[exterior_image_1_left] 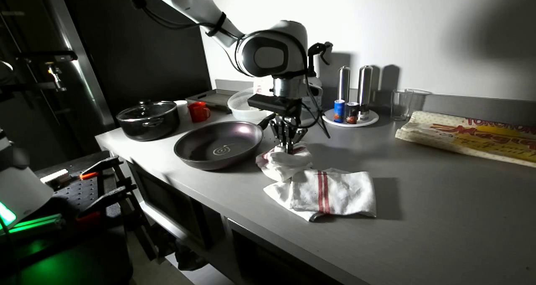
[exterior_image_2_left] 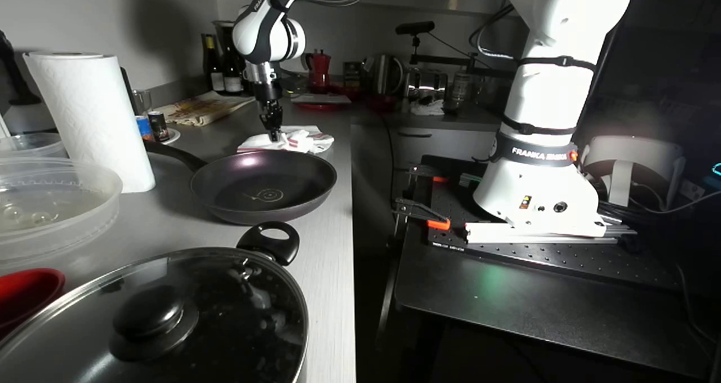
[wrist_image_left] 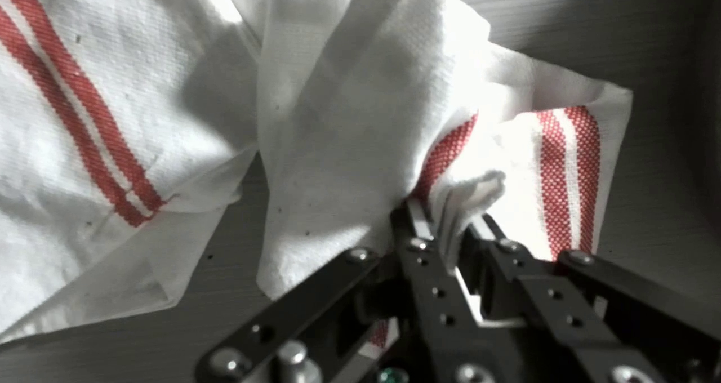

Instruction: Clean the pan

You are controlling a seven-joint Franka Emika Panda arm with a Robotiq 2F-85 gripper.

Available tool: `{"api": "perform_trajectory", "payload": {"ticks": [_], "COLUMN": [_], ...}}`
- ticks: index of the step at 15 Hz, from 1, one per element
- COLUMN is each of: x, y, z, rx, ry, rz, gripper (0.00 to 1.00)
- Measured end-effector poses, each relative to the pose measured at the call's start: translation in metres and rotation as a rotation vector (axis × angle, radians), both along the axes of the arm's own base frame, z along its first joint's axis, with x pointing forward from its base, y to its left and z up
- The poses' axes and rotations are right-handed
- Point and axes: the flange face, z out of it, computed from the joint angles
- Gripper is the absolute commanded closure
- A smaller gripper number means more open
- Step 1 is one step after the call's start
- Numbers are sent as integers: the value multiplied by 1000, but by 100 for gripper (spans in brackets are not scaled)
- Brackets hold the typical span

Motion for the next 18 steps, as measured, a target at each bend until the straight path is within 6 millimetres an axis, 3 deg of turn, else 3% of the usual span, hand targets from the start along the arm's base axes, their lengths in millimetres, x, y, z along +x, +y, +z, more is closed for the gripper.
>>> {"api": "perform_trajectory", "payload": {"ticks": [7,13,18], "x": [2,2,-7], "y": [-3,-7,-13], "z": [3,10,32], "rx": [-2,-6,-12], "ry": [-7,-18,-42], "rz": [-5,-10,-18], "gripper": [1,0,0]}}
